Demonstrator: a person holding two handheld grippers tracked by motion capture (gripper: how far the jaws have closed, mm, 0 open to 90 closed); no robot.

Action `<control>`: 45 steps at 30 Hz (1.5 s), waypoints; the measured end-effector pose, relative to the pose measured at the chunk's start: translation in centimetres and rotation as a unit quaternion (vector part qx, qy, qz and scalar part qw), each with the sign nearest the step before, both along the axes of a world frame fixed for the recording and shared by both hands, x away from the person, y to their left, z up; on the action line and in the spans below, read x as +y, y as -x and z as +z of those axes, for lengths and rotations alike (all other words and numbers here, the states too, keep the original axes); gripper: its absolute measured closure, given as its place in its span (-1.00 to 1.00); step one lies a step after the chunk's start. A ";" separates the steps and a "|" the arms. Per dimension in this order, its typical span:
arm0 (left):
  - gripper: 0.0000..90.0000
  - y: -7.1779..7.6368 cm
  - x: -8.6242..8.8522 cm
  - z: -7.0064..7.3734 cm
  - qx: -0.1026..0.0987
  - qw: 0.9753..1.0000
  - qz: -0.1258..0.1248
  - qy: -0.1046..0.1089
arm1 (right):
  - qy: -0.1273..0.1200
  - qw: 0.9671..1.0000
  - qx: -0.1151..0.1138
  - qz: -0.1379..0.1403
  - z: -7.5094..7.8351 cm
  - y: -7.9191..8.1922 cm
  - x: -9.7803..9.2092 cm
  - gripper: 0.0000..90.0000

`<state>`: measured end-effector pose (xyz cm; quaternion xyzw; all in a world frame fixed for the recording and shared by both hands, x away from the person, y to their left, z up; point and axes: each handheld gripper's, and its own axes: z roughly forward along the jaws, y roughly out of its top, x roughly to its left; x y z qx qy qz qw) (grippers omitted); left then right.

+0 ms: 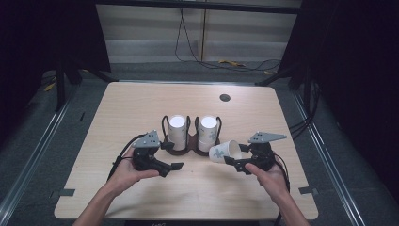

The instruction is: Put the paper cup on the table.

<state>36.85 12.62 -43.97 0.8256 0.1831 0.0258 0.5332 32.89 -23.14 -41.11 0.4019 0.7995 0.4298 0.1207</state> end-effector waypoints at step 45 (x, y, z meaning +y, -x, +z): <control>-0.63 -0.8 1.8 -1.2 0.019 0.999 0.033 -0.014 | 0.203 0.958 0.109 -0.171 -0.5 -7.5 -2.8 -0.44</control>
